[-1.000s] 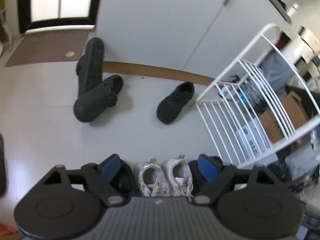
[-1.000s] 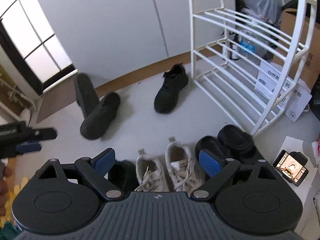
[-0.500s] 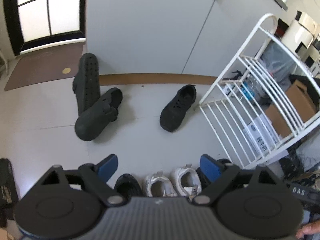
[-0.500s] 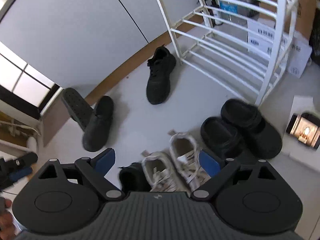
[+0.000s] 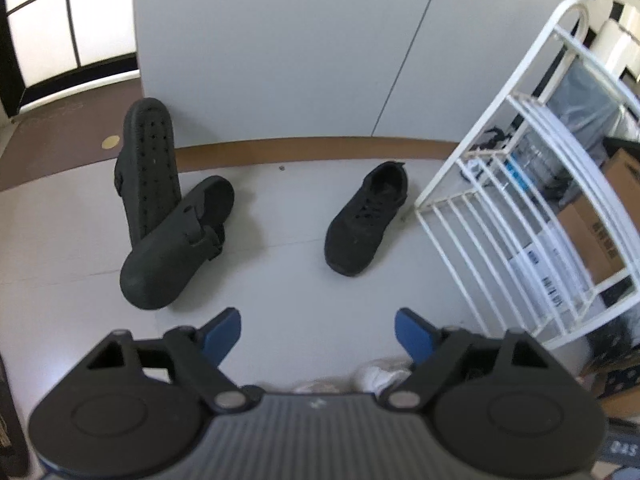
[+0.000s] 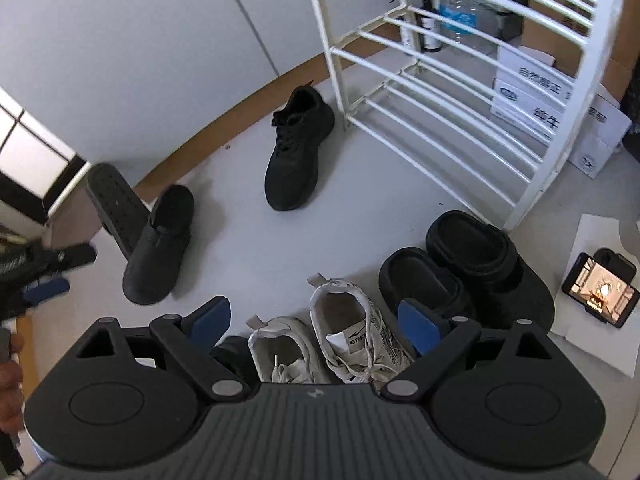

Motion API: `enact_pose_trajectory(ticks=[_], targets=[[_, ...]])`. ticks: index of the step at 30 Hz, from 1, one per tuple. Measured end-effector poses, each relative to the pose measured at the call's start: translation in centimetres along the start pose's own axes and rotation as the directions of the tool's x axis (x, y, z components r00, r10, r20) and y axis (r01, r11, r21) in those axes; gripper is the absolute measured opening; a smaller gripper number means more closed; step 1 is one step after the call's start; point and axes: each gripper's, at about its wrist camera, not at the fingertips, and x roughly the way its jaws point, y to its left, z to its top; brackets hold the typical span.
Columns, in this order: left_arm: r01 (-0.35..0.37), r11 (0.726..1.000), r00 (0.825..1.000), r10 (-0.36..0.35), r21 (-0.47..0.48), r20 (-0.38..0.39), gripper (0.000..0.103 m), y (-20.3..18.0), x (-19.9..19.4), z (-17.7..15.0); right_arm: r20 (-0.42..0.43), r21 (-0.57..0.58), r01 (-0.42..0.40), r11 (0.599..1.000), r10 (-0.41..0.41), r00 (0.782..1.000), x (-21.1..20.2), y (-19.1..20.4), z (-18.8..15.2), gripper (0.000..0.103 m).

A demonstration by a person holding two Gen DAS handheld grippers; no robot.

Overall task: Organize scattered shoes
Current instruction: 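Move the left gripper to the lone black sneaker beside the rack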

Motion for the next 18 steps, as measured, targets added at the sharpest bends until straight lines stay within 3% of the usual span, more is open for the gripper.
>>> enact_pose_trajectory(ticks=[4,9,12,18], targets=[[-0.006,0.999,1.000,0.005,0.036,0.009,0.086,-0.5,2.6,1.1,0.012,-0.084,0.058,0.995,-0.057,0.998,1.5,-0.2,-0.2,0.094],[0.022,0.999,1.000,-0.022,0.035,0.021,0.086,-1.2,6.0,2.6,0.031,-0.135,0.045,0.990,-0.041,0.999,3.2,-0.8,-0.1,0.094],[0.037,0.999,0.998,-0.037,0.013,0.040,0.086,-1.4,7.8,3.5,0.008,-0.107,0.033,0.994,-0.032,0.999,4.5,-1.5,0.5,0.094],[0.039,0.998,0.999,-0.040,0.059,0.019,0.088,-2.1,13.8,5.1,0.055,-0.104,-0.013,0.994,0.019,0.998,7.8,-2.9,1.3,0.094]])
